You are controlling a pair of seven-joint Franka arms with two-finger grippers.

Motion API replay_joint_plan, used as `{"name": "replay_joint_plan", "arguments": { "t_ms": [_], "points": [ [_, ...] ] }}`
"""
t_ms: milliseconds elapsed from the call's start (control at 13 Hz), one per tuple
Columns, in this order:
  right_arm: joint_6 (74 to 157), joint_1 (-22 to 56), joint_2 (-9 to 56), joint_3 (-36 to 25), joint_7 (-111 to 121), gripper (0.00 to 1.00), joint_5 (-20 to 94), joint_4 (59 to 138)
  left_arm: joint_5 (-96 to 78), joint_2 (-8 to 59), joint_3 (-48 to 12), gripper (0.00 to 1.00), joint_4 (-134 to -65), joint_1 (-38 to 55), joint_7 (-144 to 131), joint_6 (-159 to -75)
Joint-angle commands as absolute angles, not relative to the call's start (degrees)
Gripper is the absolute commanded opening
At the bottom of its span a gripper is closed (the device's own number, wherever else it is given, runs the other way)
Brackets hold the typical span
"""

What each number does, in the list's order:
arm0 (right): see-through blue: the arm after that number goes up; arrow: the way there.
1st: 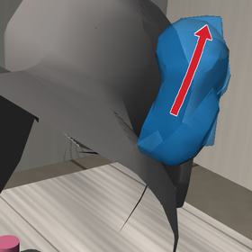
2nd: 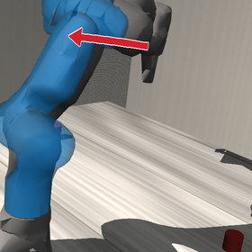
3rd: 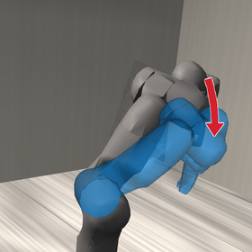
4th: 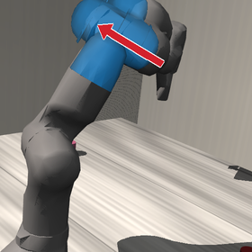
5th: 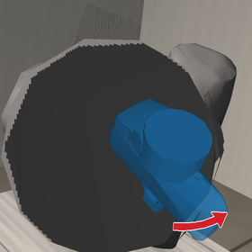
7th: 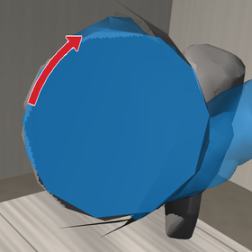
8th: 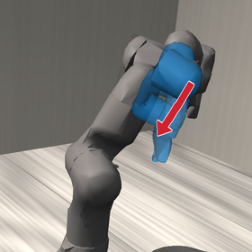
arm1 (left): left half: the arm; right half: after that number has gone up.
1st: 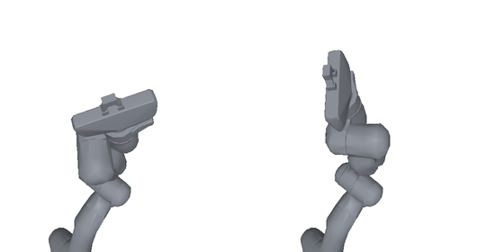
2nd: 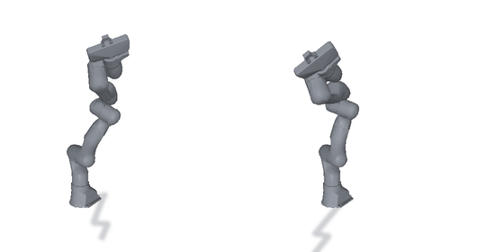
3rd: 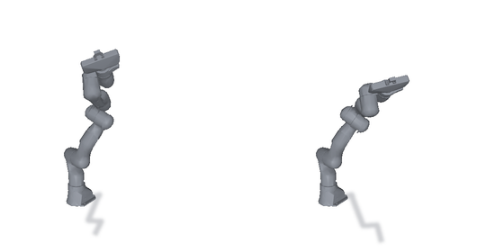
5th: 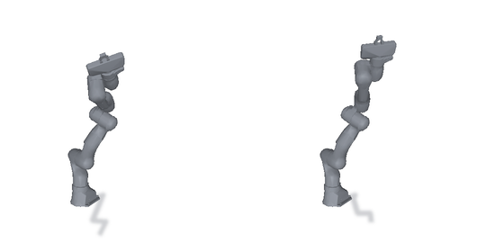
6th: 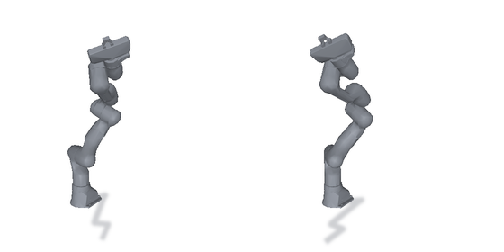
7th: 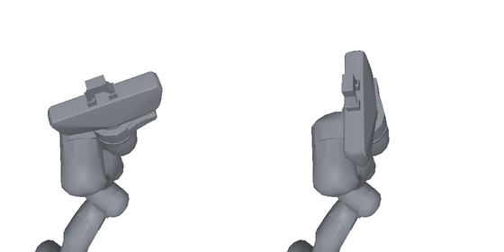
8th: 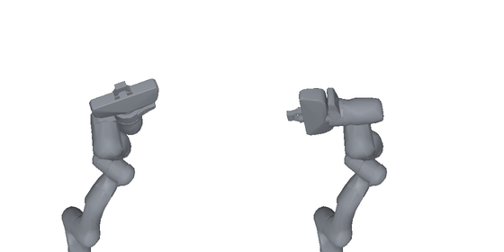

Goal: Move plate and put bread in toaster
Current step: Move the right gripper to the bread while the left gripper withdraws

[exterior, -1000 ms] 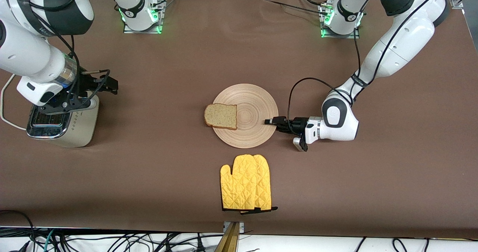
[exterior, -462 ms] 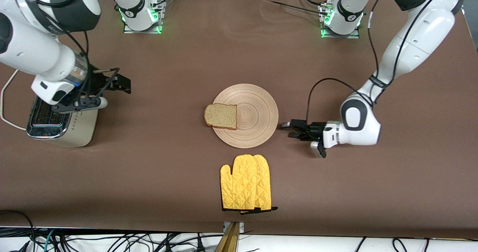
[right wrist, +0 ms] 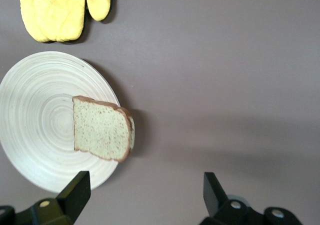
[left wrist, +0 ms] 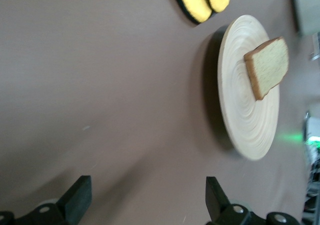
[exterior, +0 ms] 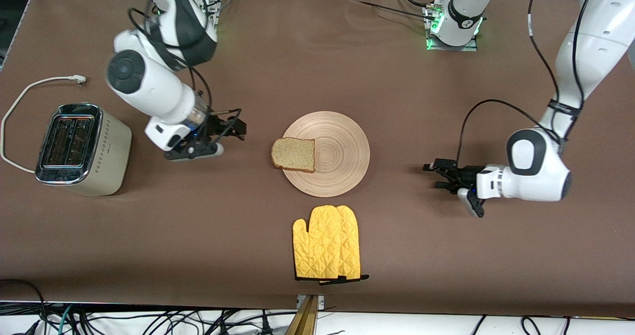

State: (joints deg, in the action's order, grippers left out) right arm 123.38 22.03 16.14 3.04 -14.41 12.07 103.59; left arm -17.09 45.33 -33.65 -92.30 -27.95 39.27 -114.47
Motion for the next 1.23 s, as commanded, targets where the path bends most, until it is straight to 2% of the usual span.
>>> {"name": "replay_joint_plan", "arguments": {
  "t_ms": [0,154,462,692,923,1000,1077,1154],
  "points": [
    [132.86,22.59,17.65,4.91,-14.77,1.00,17.91,109.15,-8.64,40.88,-33.40,1.00,-86.33,-27.95,32.81,-106.03],
    [138.58,22.59,20.55,6.76,-14.85,1.00,18.37,110.21,-2.84,37.29,-33.49,1.00,-84.12,-27.95,28.06,-102.58],
    [149.57,22.41,25.48,8.87,-14.59,1.00,18.89,113.38,10.86,26.57,-34.44,1.00,-84.11,-27.33,15.59,-101.26],
    [150.12,22.32,27.42,9.05,-13.45,1.00,24.86,112.50,11.87,19.10,-34.89,1.00,-83.85,-26.63,11.43,-96.26],
    [153.01,22.41,29.44,9.40,-12.83,1.00,25.58,112.41,11.69,14.52,-34.28,1.00,-83.76,-26.72,11.51,-92.81],
    [154.06,22.33,30.05,10.10,-12.83,0.99,25.58,112.41,10.91,13.54,-33.49,1.00,-84.02,-25.67,11.43,-92.81],
    [154.86,22.24,30.32,10.46,-12.83,0.95,25.58,112.41,10.12,12.49,-29.14,1.00,-84.20,-22.79,11.51,-93.07],
    [155.04,22.24,30.76,10.46,-12.92,0.92,25.66,112.24,6.71,10.65,-21.78,1.00,-84.81,-16.85,11.17,-93.08]
  ]
}}
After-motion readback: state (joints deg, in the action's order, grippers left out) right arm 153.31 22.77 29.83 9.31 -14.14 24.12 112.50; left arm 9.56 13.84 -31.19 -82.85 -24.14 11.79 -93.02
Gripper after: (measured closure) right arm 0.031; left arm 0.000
